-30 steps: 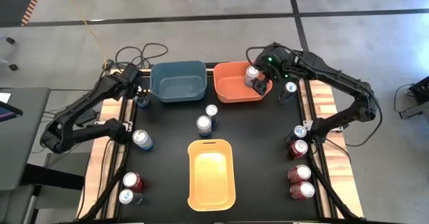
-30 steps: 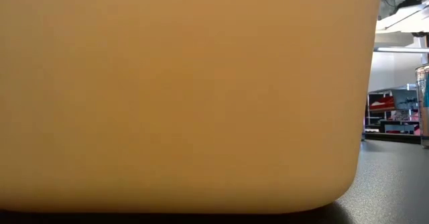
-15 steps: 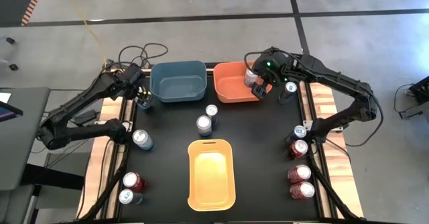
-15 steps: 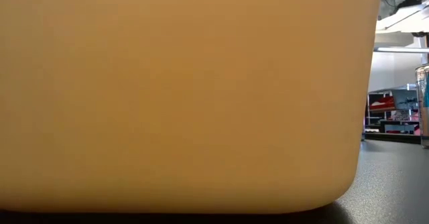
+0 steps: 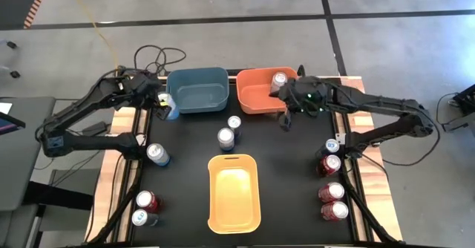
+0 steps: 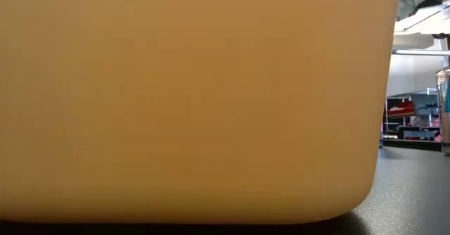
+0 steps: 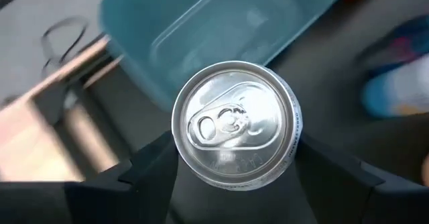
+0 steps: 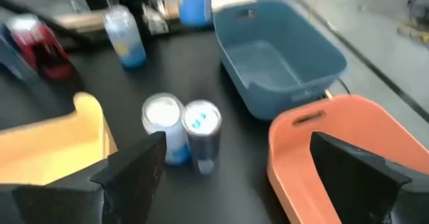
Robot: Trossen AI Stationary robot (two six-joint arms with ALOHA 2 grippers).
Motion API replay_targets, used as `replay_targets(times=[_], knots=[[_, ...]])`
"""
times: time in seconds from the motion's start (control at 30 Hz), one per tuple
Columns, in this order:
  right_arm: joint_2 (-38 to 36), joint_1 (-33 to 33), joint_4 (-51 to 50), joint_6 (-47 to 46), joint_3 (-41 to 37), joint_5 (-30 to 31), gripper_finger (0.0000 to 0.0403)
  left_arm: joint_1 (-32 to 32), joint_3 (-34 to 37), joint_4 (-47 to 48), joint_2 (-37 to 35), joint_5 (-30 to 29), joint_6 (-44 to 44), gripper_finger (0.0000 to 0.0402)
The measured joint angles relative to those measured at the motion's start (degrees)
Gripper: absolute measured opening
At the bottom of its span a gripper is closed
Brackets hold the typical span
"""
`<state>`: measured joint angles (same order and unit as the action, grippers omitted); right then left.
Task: Sort soda cans
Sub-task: Put the blue white soda can into the orange bin
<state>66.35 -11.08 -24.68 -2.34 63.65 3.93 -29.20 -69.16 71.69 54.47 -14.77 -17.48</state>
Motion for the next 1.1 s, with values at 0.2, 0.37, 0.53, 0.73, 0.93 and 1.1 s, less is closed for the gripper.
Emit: replay_targets(times=[0.2,0.37,0.53,0.73,0.93,1.1], knots=[[-0.76,0.23,20.04,-3.12,-7.0,-6.4,0.0384,5.05,-2.95,-10.54,3.42,4.83,4.44,0.0267],[1.74,0.19,22.36,-3.31,-7.05,-6.89,0.0384,9.08,-6.44,-16.53,9.9,7.06,8.26,0.0266],[3.73,0.19,22.31,-3.85,-7.03,-6.89,0.0384,11.97,-11.06,-23.11,16.9,6.98,13.33,0.0259],[3.9,0.23,19.91,-4.6,-7.03,-6.92,0.0384,13.58,-17.94,-24.79,25.47,6.91,17.38,0.0232],[2.95,0.12,15.43,-4.73,-7.03,-6.91,0.0384,13.82,-19.47,-24.05,28.18,6.23,19.92,0.0224],[2.57,-0.32,11.12,-4.3,-6.99,-5.06,0.0384,12.9,-17.12,-24.76,28.07,5.94,19.89,0.0235]])
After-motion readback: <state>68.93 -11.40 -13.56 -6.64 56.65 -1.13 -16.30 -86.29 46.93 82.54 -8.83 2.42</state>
